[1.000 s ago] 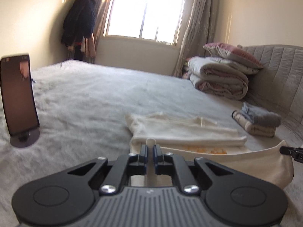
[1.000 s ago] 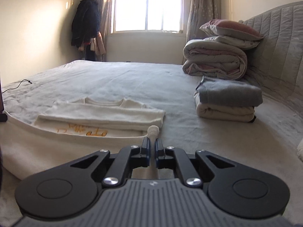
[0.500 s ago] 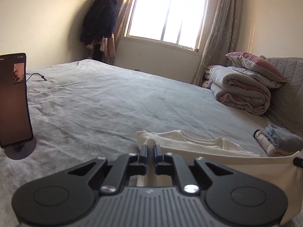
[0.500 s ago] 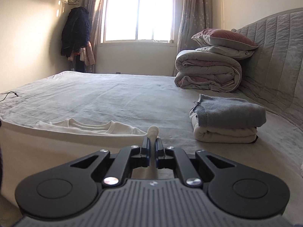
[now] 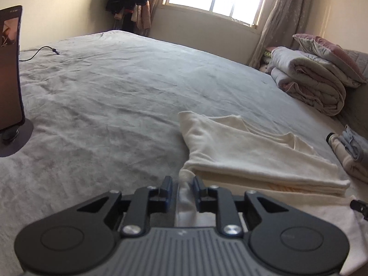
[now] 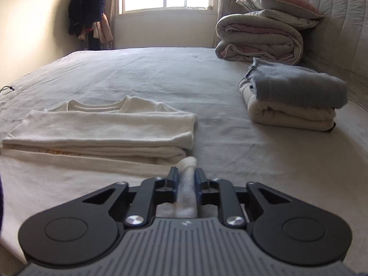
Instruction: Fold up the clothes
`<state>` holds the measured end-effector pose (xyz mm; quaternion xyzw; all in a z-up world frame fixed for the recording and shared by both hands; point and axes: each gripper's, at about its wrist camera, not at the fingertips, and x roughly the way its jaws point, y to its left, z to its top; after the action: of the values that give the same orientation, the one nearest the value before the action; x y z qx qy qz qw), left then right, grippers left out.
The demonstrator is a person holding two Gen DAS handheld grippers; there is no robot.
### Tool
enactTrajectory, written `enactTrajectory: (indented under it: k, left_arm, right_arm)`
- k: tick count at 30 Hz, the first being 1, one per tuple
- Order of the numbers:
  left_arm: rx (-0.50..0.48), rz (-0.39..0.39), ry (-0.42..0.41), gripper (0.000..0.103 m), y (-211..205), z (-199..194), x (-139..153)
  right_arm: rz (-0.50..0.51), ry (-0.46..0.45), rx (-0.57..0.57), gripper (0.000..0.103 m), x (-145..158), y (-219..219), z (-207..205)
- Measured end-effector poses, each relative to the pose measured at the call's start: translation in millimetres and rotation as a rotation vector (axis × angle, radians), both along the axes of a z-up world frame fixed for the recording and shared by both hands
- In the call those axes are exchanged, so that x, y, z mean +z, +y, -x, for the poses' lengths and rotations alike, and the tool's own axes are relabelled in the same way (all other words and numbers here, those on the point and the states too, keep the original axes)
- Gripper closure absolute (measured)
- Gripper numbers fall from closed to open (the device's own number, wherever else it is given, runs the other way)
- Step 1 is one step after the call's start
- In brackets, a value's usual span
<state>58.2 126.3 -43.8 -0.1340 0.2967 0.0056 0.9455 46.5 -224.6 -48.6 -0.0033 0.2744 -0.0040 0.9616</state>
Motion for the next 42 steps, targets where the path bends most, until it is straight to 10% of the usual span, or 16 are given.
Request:
enactTrajectory:
  k: [12, 17, 33, 42]
  left_arm:
    - [-0.392, -0.034, -0.077, 0.065, -67.0, 24.2, 5.6]
    - [-0.525, -0.128, -0.024, 0.063, -87.6, 30.6, -18.1]
    - [-0.515, -0.12, -0.046, 0.065, -4.1, 62.1, -14.6]
    - [-0.58, -0.067, -0.034, 0.065, -49.1, 60.9, -8.1]
  right_arm:
    - [-0.171, 0.025, 0.222, 0.063, 6.2, 54.1, 16.9]
    - [-0.051, 0.026, 0.332, 0.051, -13.2, 81.0, 32.0]
    - [0.028, 0.014, 0.327, 0.054, -14.8, 14.7, 70.2]
    - [-0.009, 0.01, 0.398, 0.053, 2.1, 60.5, 77.9]
